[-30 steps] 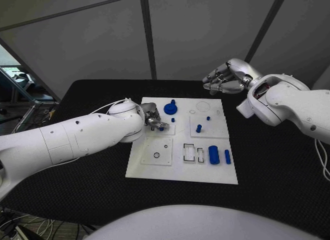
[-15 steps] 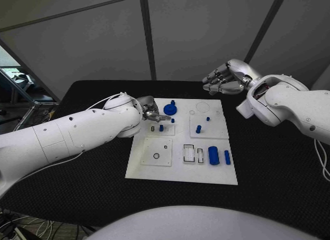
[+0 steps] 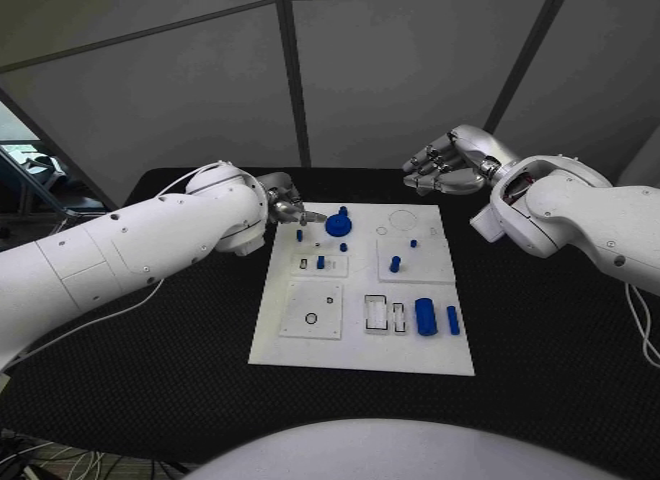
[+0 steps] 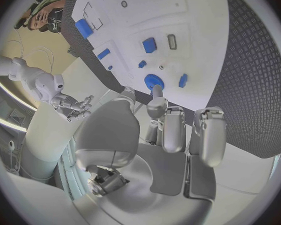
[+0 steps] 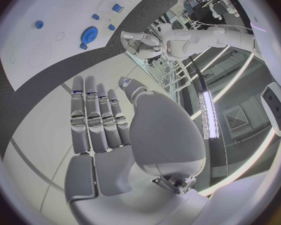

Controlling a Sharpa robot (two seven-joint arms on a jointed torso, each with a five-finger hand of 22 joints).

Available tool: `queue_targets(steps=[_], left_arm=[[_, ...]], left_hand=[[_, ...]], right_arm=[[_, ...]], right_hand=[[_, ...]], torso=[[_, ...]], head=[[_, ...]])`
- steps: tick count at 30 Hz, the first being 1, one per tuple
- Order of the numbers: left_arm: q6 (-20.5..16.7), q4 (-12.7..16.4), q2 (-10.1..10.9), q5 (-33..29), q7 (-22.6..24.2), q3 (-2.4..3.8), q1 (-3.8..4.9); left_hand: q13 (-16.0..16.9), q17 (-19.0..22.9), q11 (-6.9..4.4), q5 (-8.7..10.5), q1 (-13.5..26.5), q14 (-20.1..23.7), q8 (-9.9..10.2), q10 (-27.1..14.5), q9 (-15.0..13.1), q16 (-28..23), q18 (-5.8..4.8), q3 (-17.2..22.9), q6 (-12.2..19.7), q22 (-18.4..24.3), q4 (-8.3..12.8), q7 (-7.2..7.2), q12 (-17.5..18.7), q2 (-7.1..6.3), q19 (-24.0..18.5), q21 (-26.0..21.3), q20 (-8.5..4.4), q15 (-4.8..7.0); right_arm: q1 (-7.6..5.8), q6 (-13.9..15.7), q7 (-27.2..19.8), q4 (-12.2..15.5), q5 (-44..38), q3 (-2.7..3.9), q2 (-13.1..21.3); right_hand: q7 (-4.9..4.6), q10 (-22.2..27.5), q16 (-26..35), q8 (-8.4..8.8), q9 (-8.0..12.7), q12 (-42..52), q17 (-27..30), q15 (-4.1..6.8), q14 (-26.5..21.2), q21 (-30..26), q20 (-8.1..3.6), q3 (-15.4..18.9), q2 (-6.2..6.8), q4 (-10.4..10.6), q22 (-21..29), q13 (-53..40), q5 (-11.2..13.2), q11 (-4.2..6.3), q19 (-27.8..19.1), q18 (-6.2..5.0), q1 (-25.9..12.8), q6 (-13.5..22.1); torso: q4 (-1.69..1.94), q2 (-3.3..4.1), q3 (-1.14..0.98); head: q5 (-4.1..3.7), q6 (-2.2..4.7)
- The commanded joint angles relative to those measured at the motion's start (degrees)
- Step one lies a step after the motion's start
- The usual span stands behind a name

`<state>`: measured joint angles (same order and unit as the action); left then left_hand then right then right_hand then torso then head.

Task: Assemble the parts on the task board

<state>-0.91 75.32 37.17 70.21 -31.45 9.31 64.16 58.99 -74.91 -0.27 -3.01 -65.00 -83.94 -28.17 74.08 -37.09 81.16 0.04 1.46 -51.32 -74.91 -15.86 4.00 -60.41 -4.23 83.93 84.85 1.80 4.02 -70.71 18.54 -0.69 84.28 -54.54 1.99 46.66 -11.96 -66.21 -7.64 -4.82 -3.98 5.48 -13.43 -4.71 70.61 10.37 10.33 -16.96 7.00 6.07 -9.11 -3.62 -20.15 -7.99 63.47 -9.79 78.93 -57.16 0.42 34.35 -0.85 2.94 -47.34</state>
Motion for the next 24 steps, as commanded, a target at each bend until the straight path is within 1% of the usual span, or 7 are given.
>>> queue_targets(steps=[1, 6, 10, 13, 19, 22, 24], left_arm=[[6.70, -3.79, -1.41, -1.50, 1.39, 0.16, 1.14], [8.59, -10.13, -3.71, -1.55, 2.98, 0.27, 2.26], [10.67, -14.13, -5.19, -1.50, 4.08, 0.29, 2.65], [12.11, -16.43, -6.10, -1.47, 4.58, 0.26, 2.78], [14.46, -19.38, -7.56, -0.82, 5.21, -0.43, 2.74], [14.69, -20.13, -7.96, -0.49, 5.34, -0.58, 2.70], [14.72, -20.49, -8.20, -0.35, 5.38, -0.65, 2.68]], left_hand=[[-3.80, -6.11, 0.93, 0.06, -1.76, -3.10, 1.93, -3.13, 1.58, -1.44, 2.37, -1.27, 1.56, -7.44, -0.22, 1.02, 3.89, 0.19, 0.64, -2.84, 1.06, -0.98], [-3.96, -6.24, 1.18, 0.05, -2.23, -3.09, 2.51, -3.38, 2.43, -1.29, 2.43, -2.28, 1.39, -7.30, -0.46, 1.26, 3.90, 0.33, 0.51, -3.09, 1.44, -1.23], [-4.15, -6.15, 1.22, -0.02, -2.89, -3.05, 2.72, -3.48, 2.90, -1.38, 2.58, -2.53, 1.09, -6.88, -0.41, 1.30, 3.93, 0.81, 0.21, -3.59, 1.58, -1.30], [-3.81, -6.32, 1.24, -0.06, -3.57, -3.11, 2.88, -3.25, 3.33, -1.17, 2.52, -2.61, 0.78, -7.10, -0.35, 1.30, 3.44, 1.35, 0.37, -3.41, 1.68, -1.33], [-3.84, -6.28, 1.23, -0.05, -3.76, -3.11, 2.96, -3.23, 3.55, -1.20, 2.52, -2.68, 0.58, -7.13, -0.39, 1.29, 3.39, 1.56, 0.40, -3.40, 1.70, -1.33], [-3.84, -6.36, 1.23, -0.04, -3.65, -3.14, 3.09, -3.21, 3.80, -1.11, 2.48, -2.86, 0.39, -7.28, -0.56, 1.29, 3.32, 1.75, 0.51, -3.26, 1.72, -1.33], [-3.83, -6.39, 1.23, -0.04, -3.45, -3.16, 3.21, -3.17, 4.04, -1.06, 2.47, -3.06, 0.23, -7.31, -0.68, 1.28, 3.24, 1.92, 0.54, -3.25, 1.73, -1.34]], right_arm=[[-0.13, -0.28, -0.67, 0.03, -0.01, 0.04, -0.15], [-0.13, -0.33, -0.65, 0.10, -0.01, 0.04, -0.12], [-0.13, -0.20, -0.47, 0.22, -0.01, 0.04, -0.09], [-0.13, -0.19, -0.33, 0.38, -0.01, 0.04, -0.10], [-0.13, -0.17, -0.18, 0.51, -0.01, 0.04, -0.20], [-0.13, -0.16, -0.13, 0.52, -0.01, 0.04, -0.23], [-0.13, -0.15, -0.11, 0.52, -0.01, 0.04, -0.25]], right_hand=[[0.19, 0.17, 0.30, -0.11, -0.07, 0.04, 0.08, 0.10, -0.14, -0.31, 0.17, -0.17, 0.00, 0.12, 0.10, -0.01, -0.40, 0.10, 0.01, -0.54, 0.03, 0.21], [0.24, 0.11, 0.39, -0.20, -0.10, 0.12, 0.13, 0.11, -0.12, -0.38, 0.18, -0.24, -0.11, 0.14, 0.17, -0.01, -0.45, 0.14, 0.07, -0.57, 0.03, 0.11], [0.26, 0.06, 0.45, -0.25, -0.11, 0.17, 0.17, 0.12, -0.10, -0.43, 0.19, -0.25, -0.13, 0.18, 0.20, -0.01, -0.48, 0.16, 0.09, -0.58, -0.01, 0.06], [0.28, 0.00, 0.50, -0.31, -0.13, 0.23, 0.19, 0.13, -0.06, -0.47, 0.20, -0.27, -0.17, 0.21, 0.24, -0.02, -0.54, 0.18, 0.14, -0.60, -0.06, 0.00], [0.36, -0.15, 0.59, -0.44, -0.16, 0.37, 0.26, 0.20, 0.16, -0.55, 0.18, -0.34, -0.27, 0.30, 0.33, -0.02, -0.76, 0.26, 0.33, -0.65, -0.15, -0.14], [0.39, -0.19, 0.62, -0.48, -0.17, 0.41, 0.28, 0.23, 0.24, -0.58, 0.17, -0.37, -0.29, 0.31, 0.36, -0.02, -0.92, 0.29, 0.40, -0.67, -0.16, -0.16], [0.40, -0.19, 0.65, -0.49, -0.17, 0.42, 0.29, 0.23, 0.27, -0.60, 0.17, -0.38, -0.28, 0.31, 0.38, -0.01, -0.99, 0.30, 0.44, -0.67, -0.17, -0.17]], torso=[[-0.01, 0.00, -0.05], [-0.32, 0.17, 0.02], [-0.25, 0.20, -0.03], [-0.31, 0.40, -0.02], [-0.33, 0.40, 0.01], [-0.37, 0.43, 0.04], [-0.36, 0.35, -0.01]], head=[[0.54, 0.40], [0.49, 0.73], [0.63, 0.87], [0.71, 0.98], [0.69, 0.72], [0.87, 0.60], [0.88, 0.54]])
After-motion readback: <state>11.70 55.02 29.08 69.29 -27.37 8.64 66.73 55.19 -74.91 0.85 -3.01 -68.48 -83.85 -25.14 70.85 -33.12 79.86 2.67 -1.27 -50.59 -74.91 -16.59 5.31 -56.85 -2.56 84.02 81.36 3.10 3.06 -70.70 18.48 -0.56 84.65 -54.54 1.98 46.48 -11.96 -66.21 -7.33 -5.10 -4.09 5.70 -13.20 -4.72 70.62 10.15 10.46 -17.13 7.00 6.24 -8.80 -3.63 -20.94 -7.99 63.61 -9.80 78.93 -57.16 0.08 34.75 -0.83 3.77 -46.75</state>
